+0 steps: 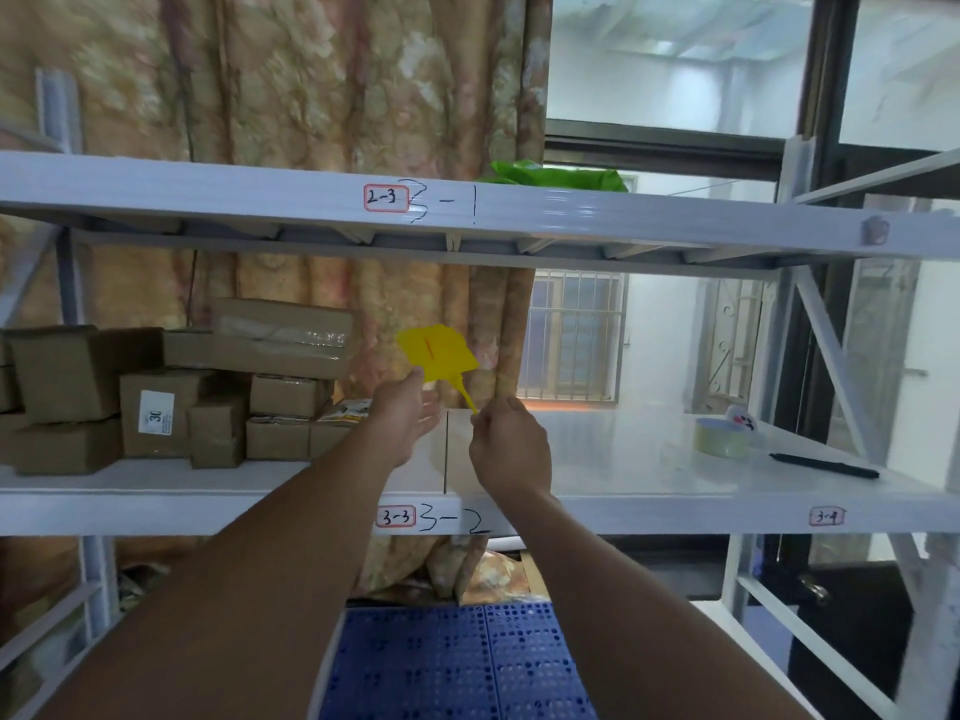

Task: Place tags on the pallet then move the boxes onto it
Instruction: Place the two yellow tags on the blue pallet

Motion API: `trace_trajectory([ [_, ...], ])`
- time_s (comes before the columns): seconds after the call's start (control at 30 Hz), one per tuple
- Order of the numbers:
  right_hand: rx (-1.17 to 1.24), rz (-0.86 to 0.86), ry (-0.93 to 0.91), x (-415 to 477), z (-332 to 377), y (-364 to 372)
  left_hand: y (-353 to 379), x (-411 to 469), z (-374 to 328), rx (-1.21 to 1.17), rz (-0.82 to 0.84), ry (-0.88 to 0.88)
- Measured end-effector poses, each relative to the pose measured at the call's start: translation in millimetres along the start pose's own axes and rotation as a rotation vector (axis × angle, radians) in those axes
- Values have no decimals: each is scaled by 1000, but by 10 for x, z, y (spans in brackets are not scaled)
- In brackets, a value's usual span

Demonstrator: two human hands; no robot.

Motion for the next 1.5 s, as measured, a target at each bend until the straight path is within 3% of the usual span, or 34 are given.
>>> trace_trajectory([
  [0.2, 25, 43, -1, -50, 64, 53, 18, -180, -139, -114, 22, 71],
  [0.33, 279, 154, 155, -133, -2, 104, -104, -193, -94, -104, -4, 51],
  [0.43, 547, 80, 326, -83, -56, 79, -170, -253, -86, -42, 87, 46],
  [0.63, 872, -75, 471, 42, -79, -18, -285, -377, -29, 97, 217, 30],
  [0.87, 927, -35, 435, -48, -102, 91, -501, -541, 69, 119, 226, 20],
  [1.03, 972, -30, 394, -106, -28, 128, -635, -645, 108, -15, 188, 45],
  [1.3, 1079, -72, 516, -390, -4, 226, -691, -837, 338, -93, 230, 14],
  [1.5, 885, -42, 458, -680, 44, 113, -850, -895, 490, -46, 236, -35],
])
Point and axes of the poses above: each hand's wrist, its own x-axis towards the middle knuckle, its own y-axis out of the palm, z = x × y, the point moved 6 cm from there along x, towards the middle knuckle, and after that the axes turned 9 degrees about -y, right-handed, at the moved point
